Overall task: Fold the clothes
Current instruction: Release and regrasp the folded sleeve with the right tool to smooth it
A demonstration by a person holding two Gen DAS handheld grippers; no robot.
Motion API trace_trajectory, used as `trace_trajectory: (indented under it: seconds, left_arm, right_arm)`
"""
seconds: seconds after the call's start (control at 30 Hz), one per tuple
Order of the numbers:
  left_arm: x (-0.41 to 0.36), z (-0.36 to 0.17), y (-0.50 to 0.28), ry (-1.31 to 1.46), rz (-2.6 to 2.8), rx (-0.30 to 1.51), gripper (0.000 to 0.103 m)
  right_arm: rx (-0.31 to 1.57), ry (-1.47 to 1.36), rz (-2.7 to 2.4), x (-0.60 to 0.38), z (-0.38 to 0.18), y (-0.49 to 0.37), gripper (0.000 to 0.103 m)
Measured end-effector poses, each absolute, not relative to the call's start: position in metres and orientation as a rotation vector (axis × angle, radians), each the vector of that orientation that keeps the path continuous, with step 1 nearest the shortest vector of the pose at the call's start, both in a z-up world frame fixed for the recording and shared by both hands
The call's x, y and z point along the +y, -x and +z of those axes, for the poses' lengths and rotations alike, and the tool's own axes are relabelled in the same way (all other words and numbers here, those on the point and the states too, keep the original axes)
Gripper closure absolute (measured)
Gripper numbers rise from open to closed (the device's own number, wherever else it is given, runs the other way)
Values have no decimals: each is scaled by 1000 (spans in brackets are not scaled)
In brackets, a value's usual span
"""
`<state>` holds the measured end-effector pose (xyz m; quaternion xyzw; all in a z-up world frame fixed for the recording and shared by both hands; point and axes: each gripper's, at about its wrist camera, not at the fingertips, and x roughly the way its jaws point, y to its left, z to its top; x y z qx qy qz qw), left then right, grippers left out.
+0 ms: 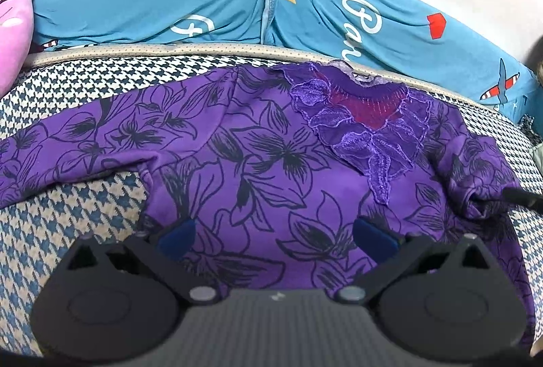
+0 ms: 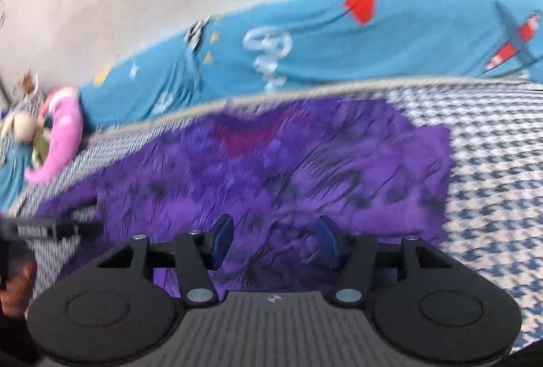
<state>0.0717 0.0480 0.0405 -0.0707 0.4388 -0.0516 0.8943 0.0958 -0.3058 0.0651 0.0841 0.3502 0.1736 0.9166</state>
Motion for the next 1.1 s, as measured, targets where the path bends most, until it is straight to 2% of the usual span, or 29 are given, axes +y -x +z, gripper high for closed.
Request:
trace_trajectory:
  seconds: [0.43, 0.5, 0.6, 0.67, 1.1]
  left_arm:
    - [43, 35, -71, 121, -117, 922, 0]
    - [44, 35, -71, 121, -116, 921, 0]
    - [45, 36, -71, 124, -114, 918, 0]
    - [46, 36, -71, 128, -111, 918, 0]
    - [66, 47, -75, 171, -1, 861, 0]
  right_arm:
    - [677, -207, 24, -329, 39, -129, 44]
    - [681, -206, 34, -329, 35, -132, 50]
    - [670, -158, 31, -322, 33, -133, 82]
    - [653, -152, 32, -318, 38, -130, 91]
    - [486, -268, 311, -262, 65, -110, 93]
